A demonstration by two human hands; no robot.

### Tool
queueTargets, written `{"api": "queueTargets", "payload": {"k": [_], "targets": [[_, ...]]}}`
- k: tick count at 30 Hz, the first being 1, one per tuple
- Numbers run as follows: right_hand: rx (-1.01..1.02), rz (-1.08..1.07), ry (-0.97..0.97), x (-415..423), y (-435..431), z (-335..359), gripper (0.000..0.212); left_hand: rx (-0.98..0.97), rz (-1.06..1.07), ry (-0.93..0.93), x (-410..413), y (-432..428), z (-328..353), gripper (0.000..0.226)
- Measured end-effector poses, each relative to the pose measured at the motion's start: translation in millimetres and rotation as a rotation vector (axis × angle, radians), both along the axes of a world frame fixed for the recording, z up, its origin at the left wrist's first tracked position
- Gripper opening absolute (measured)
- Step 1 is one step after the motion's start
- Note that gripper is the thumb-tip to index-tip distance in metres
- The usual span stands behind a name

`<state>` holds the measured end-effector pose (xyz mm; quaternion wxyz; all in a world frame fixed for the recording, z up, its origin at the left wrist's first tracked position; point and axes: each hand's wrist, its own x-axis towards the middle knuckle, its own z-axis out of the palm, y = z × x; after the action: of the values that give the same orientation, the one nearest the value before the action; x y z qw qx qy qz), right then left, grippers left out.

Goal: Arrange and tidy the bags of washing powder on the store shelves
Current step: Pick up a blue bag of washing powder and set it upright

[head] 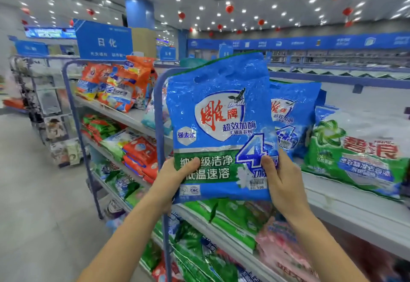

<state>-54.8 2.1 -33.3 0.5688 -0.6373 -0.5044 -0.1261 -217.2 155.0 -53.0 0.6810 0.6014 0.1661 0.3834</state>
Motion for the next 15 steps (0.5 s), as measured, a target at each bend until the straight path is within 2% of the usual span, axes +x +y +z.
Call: {"api": "queueTargets", "payload": {"k": [3, 6, 9, 11, 15], "targets": [[-0.014, -0.053, 0.001, 25, 6, 8, 0.084, -0.006, -0.08, 0.011, 37, 25, 7, 0.044], [-0.044, -0.11, 0.073, 54, 10, 12, 0.065, -0.006, -0.162, 0.031, 78, 48, 20, 0.044], [-0.08, -0.098, 0.336, 75, 16, 19, 0.055, 0.052, -0.214, 0.052, 117, 64, 38, 0.065], [-0.007, -0.058, 0.54, 90, 25, 24, 0.031, 0.093, -0.27, 0.058, 141, 71, 46, 0.066], [0.058, -0.115, 0.708, 124, 40, 39, 0.016, 0.146, -0.349, 0.106, 183, 89, 54, 0.066]]}}
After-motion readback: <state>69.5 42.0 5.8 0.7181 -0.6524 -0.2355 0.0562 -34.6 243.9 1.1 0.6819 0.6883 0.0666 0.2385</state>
